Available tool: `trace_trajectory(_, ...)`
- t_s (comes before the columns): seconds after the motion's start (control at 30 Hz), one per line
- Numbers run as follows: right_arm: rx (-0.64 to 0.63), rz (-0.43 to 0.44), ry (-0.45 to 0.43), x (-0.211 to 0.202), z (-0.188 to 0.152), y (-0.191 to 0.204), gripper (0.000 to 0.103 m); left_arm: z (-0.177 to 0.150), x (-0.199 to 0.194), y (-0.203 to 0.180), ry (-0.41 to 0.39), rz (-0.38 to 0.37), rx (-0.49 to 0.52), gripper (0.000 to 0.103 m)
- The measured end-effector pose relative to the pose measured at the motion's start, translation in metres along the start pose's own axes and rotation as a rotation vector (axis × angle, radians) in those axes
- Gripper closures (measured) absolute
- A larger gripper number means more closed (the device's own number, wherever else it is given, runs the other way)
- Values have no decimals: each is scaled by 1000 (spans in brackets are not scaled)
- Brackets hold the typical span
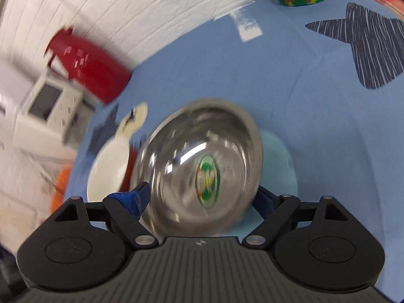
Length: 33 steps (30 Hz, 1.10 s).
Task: Organize plates and bowls
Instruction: 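Move the right tool to the steel bowl and close on its rim, then carry the steel bowl with the right tool onto the plate stack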
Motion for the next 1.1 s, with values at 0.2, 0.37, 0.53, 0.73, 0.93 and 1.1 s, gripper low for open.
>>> trace_trajectory(0.2,-225,-204,-162,-32,-12,27,30,-9,-3,2,21,-6,10,30)
trace_trajectory(0.37,-278,-288,-178,-14,14,32,30,0,15,-13,34,-22,-2,30)
trace_trajectory(0.53,-275,-353,-170,17,35,19,30,10,30,-24,-12,-14,-13,30)
trace_trajectory(0.73,-342,-405,-126,31,28,3,30,16,39,-36,-32,61,59,30)
trace_trajectory(0.93,-322,-457,-42,14,20,-4,30,5,35,-39,12,44,47,30)
trace_trajectory(1.1,-345,-480,44,-2,-9,-6,30,-8,24,-33,70,4,11,30)
Point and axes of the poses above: each gripper's, at about its wrist camera, not at the fingertips, and x roughly the way its jaws point, y to its left, z to its top, the point moved 4 cm from there along x, roughly the way its jaws point, and after that the axes turned 14 degrees about x, right-handed, at the moved point
